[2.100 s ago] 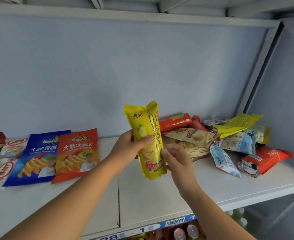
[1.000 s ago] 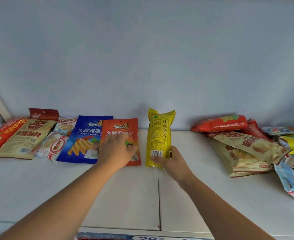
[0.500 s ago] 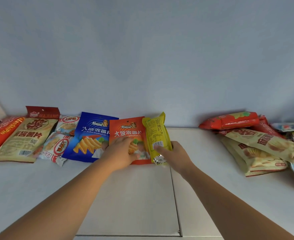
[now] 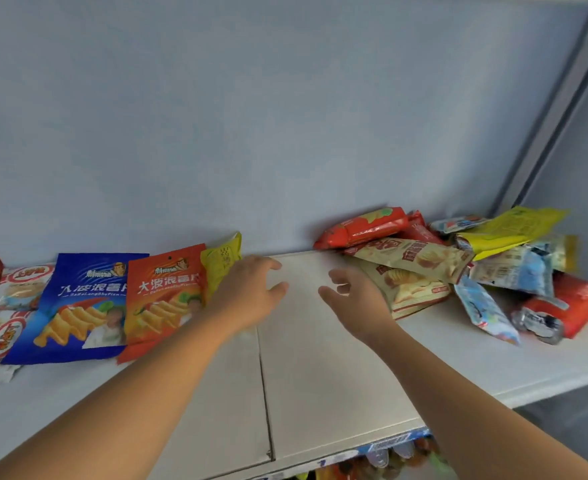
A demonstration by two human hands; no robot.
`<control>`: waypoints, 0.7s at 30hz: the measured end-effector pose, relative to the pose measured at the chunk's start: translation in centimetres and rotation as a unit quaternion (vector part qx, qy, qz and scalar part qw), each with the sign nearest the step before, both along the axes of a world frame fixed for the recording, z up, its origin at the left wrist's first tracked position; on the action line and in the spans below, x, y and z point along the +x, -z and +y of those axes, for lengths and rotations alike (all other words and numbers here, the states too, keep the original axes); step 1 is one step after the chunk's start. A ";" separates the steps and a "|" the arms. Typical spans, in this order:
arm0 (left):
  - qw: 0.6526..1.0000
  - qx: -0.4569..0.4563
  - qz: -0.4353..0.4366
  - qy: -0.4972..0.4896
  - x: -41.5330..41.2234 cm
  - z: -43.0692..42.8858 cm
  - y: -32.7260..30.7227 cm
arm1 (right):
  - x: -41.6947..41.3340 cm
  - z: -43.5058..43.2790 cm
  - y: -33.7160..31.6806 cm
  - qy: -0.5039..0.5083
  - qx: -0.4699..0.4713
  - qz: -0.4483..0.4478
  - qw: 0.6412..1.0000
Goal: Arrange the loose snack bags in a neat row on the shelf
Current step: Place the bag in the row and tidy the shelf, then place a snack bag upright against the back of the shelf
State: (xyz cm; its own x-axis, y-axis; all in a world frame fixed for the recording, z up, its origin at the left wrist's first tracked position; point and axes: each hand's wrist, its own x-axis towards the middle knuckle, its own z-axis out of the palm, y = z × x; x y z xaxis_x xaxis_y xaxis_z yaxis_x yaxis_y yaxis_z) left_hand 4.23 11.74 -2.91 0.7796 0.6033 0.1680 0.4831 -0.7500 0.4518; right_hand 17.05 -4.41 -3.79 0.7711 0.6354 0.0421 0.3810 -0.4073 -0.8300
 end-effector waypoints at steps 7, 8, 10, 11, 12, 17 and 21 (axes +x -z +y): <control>0.996 -0.017 0.013 0.085 7.1 -7.2 -0.1 | 7.9 -7.4 -2.2 0.061 -0.164 -0.312 0.934; 0.995 -0.017 0.018 0.093 7.5 -7.9 0.0 | 8.9 -7.8 -2.4 0.056 -0.214 -0.334 0.916; 0.994 -0.022 0.026 0.105 7.9 -8.8 0.1 | 10.6 -8.0 -2.6 0.042 -0.294 -0.351 0.888; 0.994 -0.026 0.028 0.107 8.0 -9.1 0.2 | 11.4 -8.1 -2.6 0.040 -0.318 -0.353 0.879; 0.993 -0.032 0.028 0.107 8.1 -9.2 0.3 | 12.1 -8.1 -2.5 0.039 -0.333 -0.354 0.873; 0.993 -0.063 0.023 0.093 7.9 -9.0 0.4 | 13.7 -8.6 -2.4 0.062 -0.326 -0.355 0.874; 0.991 -0.120 -0.016 0.061 7.7 -8.1 0.0 | 13.6 -9.6 -4.5 0.101 -0.223 -0.329 0.912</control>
